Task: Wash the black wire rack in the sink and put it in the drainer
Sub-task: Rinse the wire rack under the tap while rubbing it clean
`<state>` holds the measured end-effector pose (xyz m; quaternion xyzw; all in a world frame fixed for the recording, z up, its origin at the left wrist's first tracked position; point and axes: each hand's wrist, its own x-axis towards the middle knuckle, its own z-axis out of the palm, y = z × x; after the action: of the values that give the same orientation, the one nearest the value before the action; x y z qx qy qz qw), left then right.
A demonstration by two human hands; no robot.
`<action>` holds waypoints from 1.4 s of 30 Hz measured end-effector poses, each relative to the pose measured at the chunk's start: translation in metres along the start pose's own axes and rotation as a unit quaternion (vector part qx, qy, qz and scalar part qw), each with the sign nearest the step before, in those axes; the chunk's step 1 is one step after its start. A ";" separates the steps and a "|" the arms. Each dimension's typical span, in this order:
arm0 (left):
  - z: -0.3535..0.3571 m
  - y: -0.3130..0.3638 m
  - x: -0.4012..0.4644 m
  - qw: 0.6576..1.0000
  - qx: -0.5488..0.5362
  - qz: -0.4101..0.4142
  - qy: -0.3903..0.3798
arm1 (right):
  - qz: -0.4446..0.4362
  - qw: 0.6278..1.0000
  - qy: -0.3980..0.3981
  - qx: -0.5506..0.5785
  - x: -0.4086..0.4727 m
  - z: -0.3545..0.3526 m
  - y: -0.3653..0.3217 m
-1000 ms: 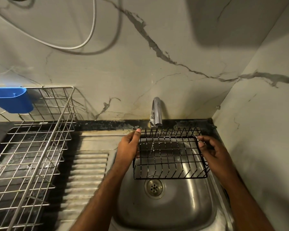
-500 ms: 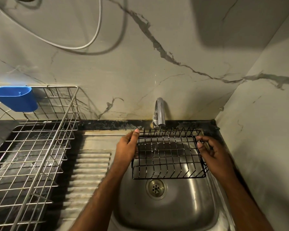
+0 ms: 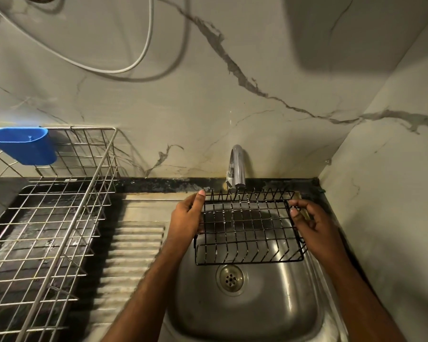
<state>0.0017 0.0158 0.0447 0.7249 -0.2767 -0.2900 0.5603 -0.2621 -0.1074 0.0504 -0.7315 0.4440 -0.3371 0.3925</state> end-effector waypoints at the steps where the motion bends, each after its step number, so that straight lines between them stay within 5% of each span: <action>1: 0.000 0.001 0.000 1.000 -0.001 -0.002 0.000 | -0.001 1.000 -0.001 0.002 0.000 0.000 -0.001; 42: -0.019 -0.017 0.002 1.000 -0.010 -0.014 0.018 | -0.016 0.999 -0.031 -0.027 -0.004 0.013 -0.010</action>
<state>0.0179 0.0303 0.0320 0.7281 -0.2532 -0.2873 0.5685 -0.2484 -0.0973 0.0529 -0.7589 0.4292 -0.3085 0.3804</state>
